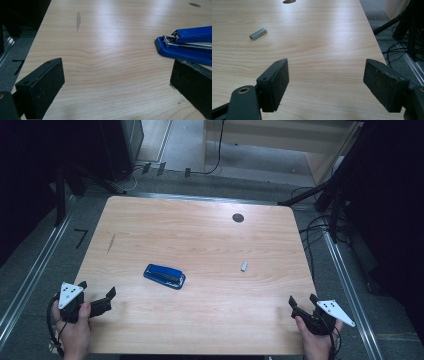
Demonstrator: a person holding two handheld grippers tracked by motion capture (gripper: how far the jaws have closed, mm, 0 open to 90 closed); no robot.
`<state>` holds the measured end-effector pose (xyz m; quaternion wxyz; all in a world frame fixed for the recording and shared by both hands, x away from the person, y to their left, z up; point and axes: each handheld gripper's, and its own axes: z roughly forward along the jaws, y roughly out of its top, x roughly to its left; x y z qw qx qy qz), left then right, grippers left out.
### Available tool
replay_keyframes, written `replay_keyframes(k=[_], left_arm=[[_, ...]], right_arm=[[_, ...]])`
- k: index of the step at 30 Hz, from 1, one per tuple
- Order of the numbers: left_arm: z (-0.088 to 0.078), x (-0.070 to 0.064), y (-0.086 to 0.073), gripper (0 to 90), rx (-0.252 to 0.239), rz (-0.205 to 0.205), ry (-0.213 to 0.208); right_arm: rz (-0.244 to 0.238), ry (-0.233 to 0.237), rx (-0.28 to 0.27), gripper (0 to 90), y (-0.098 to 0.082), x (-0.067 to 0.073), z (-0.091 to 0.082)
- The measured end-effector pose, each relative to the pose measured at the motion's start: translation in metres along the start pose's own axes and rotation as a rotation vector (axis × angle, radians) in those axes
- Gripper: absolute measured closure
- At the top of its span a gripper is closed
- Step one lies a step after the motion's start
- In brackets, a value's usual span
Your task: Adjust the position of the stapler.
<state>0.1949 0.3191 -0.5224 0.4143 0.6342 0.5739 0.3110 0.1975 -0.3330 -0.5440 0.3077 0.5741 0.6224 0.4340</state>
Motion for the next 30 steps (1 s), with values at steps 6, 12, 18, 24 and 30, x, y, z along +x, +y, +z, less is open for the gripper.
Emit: replay_keyframes(k=[6, 12, 18, 24, 30], left_arm=[[0.002, -0.002, 0.001, 0.0, 0.020, 0.011, -0.001], [0.003, -0.003, 0.001, 0.0, 0.032, 0.019, -0.013], [0.004, -0.002, 0.001, 0.0, 0.041, 0.009, -0.032], [0.005, -0.001, 0.002, 0.0, 0.053, -0.001, -0.036], [0.005, -0.001, 0.002, 0.0, 0.054, -0.002, -0.035]], right_arm=[[-0.056, 0.050, -0.010, 25.2, 0.007, 0.020, 0.000], [-0.087, 0.126, -0.004, 29.0, 0.018, 0.045, 0.002], [-0.161, 0.217, 0.023, 30.4, 0.033, 0.083, 0.014], [-0.224, 0.351, 0.073, 37.6, 0.051, 0.118, 0.029], [-0.300, 0.422, 0.076, 38.8, 0.063, 0.157, 0.047]])
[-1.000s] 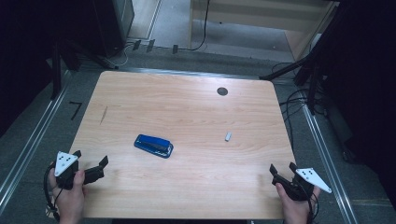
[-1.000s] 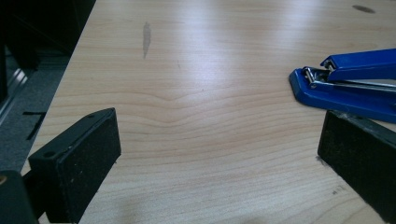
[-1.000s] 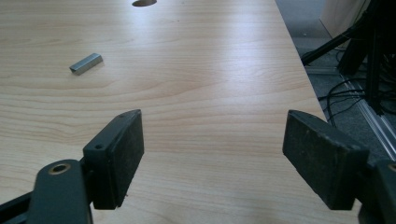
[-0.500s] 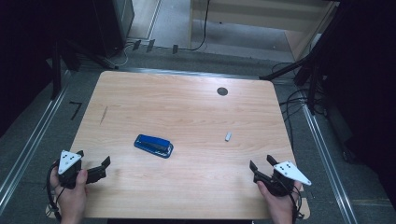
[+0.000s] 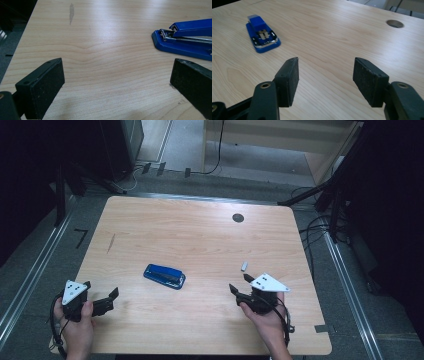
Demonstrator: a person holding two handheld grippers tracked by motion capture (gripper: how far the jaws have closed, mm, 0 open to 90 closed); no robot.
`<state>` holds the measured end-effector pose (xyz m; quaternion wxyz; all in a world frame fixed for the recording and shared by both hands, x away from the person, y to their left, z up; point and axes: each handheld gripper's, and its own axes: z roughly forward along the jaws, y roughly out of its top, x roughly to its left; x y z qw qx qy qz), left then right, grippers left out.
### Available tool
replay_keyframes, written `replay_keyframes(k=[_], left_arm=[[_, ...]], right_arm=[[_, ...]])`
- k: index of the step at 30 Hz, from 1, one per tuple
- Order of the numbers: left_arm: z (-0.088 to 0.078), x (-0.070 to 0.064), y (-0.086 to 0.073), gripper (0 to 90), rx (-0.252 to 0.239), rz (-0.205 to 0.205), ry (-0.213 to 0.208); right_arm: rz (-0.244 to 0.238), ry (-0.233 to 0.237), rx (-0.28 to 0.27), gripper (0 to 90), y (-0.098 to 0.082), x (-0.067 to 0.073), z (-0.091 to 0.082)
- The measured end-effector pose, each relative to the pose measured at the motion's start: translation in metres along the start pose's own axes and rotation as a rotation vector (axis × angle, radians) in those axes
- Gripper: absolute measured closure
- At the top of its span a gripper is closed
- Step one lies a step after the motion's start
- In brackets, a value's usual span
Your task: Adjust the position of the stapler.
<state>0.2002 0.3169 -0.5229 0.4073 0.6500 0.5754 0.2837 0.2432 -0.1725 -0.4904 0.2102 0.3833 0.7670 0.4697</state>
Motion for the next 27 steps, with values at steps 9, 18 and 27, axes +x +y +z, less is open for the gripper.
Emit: replay_keyframes(k=[9, 18, 27], left_arm=[[0.001, 0.000, 0.000, 0.0, 0.002, 0.004, 0.002], [0.002, -0.002, 0.001, 0.0, 0.016, 0.022, 0.007], [0.002, -0.002, 0.001, 0.0, 0.020, 0.025, 0.006]], right_arm=[[-0.087, 0.126, 0.030, 40.5, 0.020, 0.031, 0.045], [-0.123, 0.172, 0.029, 46.6, 0.034, 0.052, 0.077], [-0.155, 0.250, 0.073, 50.6, 0.045, 0.069, 0.112]])
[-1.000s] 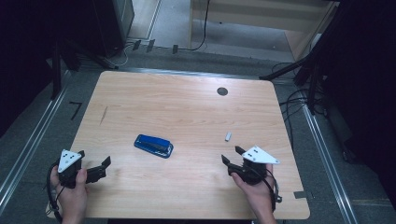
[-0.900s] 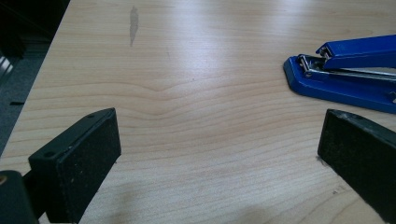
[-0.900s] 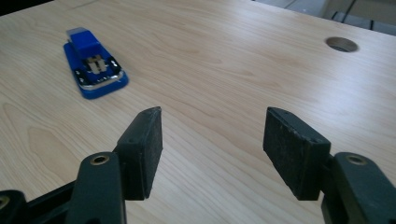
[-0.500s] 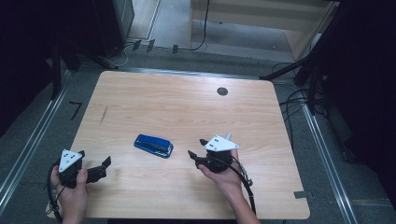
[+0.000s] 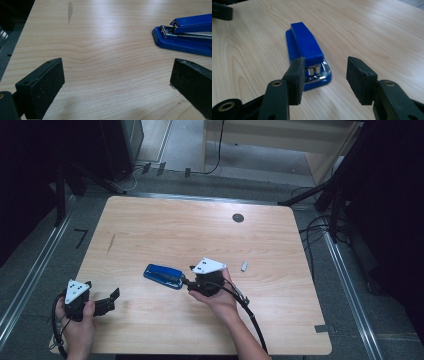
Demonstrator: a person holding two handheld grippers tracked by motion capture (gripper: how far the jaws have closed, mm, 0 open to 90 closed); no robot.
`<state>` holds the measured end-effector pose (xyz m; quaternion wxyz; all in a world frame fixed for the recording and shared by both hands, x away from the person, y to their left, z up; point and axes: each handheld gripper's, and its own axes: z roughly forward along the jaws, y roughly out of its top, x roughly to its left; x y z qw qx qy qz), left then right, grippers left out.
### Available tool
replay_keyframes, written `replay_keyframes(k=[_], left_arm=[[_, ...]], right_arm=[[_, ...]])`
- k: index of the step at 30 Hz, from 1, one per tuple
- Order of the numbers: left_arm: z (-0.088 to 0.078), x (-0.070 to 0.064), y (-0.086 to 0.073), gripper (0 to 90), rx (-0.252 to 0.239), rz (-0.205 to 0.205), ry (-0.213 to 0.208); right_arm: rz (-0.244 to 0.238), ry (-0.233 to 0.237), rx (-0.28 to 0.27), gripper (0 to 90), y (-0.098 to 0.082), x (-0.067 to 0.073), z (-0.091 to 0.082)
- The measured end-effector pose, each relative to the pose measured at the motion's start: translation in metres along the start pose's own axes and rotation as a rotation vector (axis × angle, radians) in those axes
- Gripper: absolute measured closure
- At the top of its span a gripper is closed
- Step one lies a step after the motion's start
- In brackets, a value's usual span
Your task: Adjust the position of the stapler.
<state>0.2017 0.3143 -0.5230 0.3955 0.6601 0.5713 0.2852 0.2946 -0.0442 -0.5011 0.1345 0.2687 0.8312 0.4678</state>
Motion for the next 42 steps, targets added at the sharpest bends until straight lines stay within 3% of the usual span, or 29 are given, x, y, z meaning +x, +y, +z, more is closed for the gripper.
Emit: replay_keyframes(k=[6, 15, 26, 29, 33, 38, 39, 42], left_arm=[[0.000, 0.000, 0.000, 0.0, 0.001, 0.001, 0.000], [0.000, 0.000, 0.000, 0.0, 0.003, 0.003, -0.005], [0.001, 0.000, 0.000, 0.0, 0.009, 0.005, -0.005], [0.001, 0.000, 0.000, 0.0, 0.011, 0.005, -0.004], [0.001, -0.001, 0.000, 0.0, 0.012, 0.007, -0.003], [0.001, -0.001, 0.000, 0.0, 0.016, 0.006, -0.005], [0.001, -0.001, 0.001, 0.0, 0.019, 0.008, -0.004], [0.002, -0.001, 0.001, 0.0, 0.019, 0.010, -0.002]], right_arm=[[-0.006, 0.052, 0.009, 52.2, 0.007, 0.003, 0.017], [0.008, 0.070, 0.030, 57.0, 0.007, 0.005, 0.039], [0.014, 0.098, 0.048, 56.6, 0.013, 0.006, 0.056], [0.034, 0.126, 0.050, 57.7, 0.013, 0.003, 0.060], [0.005, 0.135, 0.077, 60.0, 0.013, 0.004, 0.067], [0.010, 0.161, 0.084, 62.3, 0.014, 0.003, 0.071], [-0.028, 0.157, 0.092, 65.8, 0.014, 0.005, 0.070], [-0.063, 0.152, 0.107, 66.8, 0.015, 0.009, 0.069]])
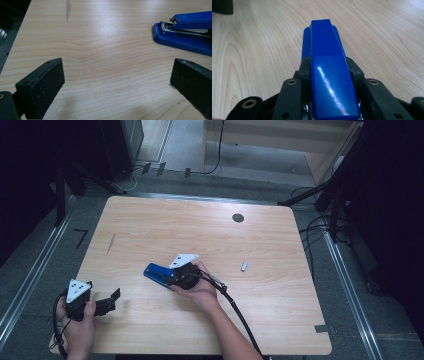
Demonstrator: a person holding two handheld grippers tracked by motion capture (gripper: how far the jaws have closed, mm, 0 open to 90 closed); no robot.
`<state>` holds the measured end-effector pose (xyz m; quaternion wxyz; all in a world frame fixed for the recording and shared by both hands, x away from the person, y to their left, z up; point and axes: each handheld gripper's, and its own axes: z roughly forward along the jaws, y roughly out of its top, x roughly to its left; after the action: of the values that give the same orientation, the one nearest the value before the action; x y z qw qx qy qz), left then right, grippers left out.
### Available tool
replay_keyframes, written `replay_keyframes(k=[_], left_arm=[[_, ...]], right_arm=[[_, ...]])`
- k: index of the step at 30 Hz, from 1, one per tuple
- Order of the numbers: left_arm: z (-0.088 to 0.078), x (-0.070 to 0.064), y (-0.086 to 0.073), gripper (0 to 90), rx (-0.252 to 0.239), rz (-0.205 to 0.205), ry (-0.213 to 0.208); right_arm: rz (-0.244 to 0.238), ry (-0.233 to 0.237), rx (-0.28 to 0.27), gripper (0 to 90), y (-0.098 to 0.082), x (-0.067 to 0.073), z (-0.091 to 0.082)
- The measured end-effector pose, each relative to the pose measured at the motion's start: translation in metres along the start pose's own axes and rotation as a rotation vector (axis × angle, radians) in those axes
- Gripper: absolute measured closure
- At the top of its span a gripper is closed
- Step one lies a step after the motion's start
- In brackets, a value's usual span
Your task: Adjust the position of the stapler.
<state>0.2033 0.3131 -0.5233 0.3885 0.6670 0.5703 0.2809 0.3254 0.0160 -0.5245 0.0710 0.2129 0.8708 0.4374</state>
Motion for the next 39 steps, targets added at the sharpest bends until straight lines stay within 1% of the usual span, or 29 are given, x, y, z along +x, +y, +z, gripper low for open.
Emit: replay_keyframes(k=[3, 6, 9, 11, 13, 17, 18, 19, 20, 22, 23, 24, 25, 26, 28, 33, 39], left_arm=[[0.000, 0.000, 0.000, 0.0, 0.001, 0.000, 0.000], [0.000, 0.000, 0.000, 0.0, -0.001, -0.001, -0.003], [0.000, 0.000, 0.000, 0.0, 0.000, -0.002, -0.003], [0.000, 0.000, 0.000, 0.0, -0.001, -0.002, -0.003], [0.000, 0.000, 0.000, 0.0, -0.002, -0.001, -0.002], [0.000, 0.000, 0.000, 0.0, 0.000, 0.000, 0.001], [0.000, 0.000, 0.000, 0.0, 0.000, 0.000, 0.001], [0.000, 0.000, 0.000, 0.0, 0.000, -0.001, 0.002], [0.000, 0.000, 0.000, 0.0, 0.000, -0.001, 0.002], [0.000, 0.000, 0.000, 0.0, -0.001, -0.002, 0.000], [0.000, 0.000, 0.000, 0.0, -0.001, -0.002, 0.000], [0.000, 0.000, 0.000, 0.0, -0.001, -0.001, 0.001], [0.000, 0.000, 0.000, 0.0, -0.001, -0.001, 0.001], [0.000, 0.000, 0.000, 0.0, 0.001, -0.001, 0.003], [0.000, 0.000, 0.000, 0.0, 0.000, 0.000, 0.003], [0.000, 0.000, 0.000, 0.0, -0.001, 0.000, 0.002], [0.000, 0.000, 0.000, 0.0, -0.005, -0.002, 0.002]], right_arm=[[0.001, -0.006, 0.002, 67.0, 0.000, 0.001, -0.001], [-0.012, -0.016, 0.006, 67.1, -0.001, 0.003, -0.002], [-0.014, -0.016, 0.006, 67.2, -0.002, 0.003, -0.004], [-0.010, -0.014, 0.009, 67.2, -0.005, 0.004, -0.008], [-0.020, -0.016, 0.011, 67.2, -0.008, 0.004, -0.011], [-0.022, -0.014, 0.009, 67.2, -0.016, 0.005, -0.021], [-0.022, -0.014, 0.009, 67.2, -0.016, 0.005, -0.021], [-0.022, -0.014, 0.007, 67.2, -0.021, 0.006, -0.026], [-0.022, -0.014, 0.007, 67.2, -0.021, 0.006, -0.026], [-0.025, -0.017, -0.002, 67.2, -0.029, 0.006, -0.034], [-0.025, -0.017, -0.002, 67.2, -0.029, 0.006, -0.034], [-0.026, -0.020, -0.005, 67.2, -0.033, 0.007, -0.039], [-0.026, -0.020, -0.005, 67.2, -0.033, 0.007, -0.039], [-0.029, -0.017, -0.005, 67.2, -0.037, 0.007, -0.044], [-0.028, -0.018, -0.002, 67.2, -0.040, 0.007, -0.048], [-0.031, -0.022, 0.000, 67.2, -0.046, 0.007, -0.056], [-0.033, -0.014, -0.002, 67.2, -0.052, 0.008, -0.063]])
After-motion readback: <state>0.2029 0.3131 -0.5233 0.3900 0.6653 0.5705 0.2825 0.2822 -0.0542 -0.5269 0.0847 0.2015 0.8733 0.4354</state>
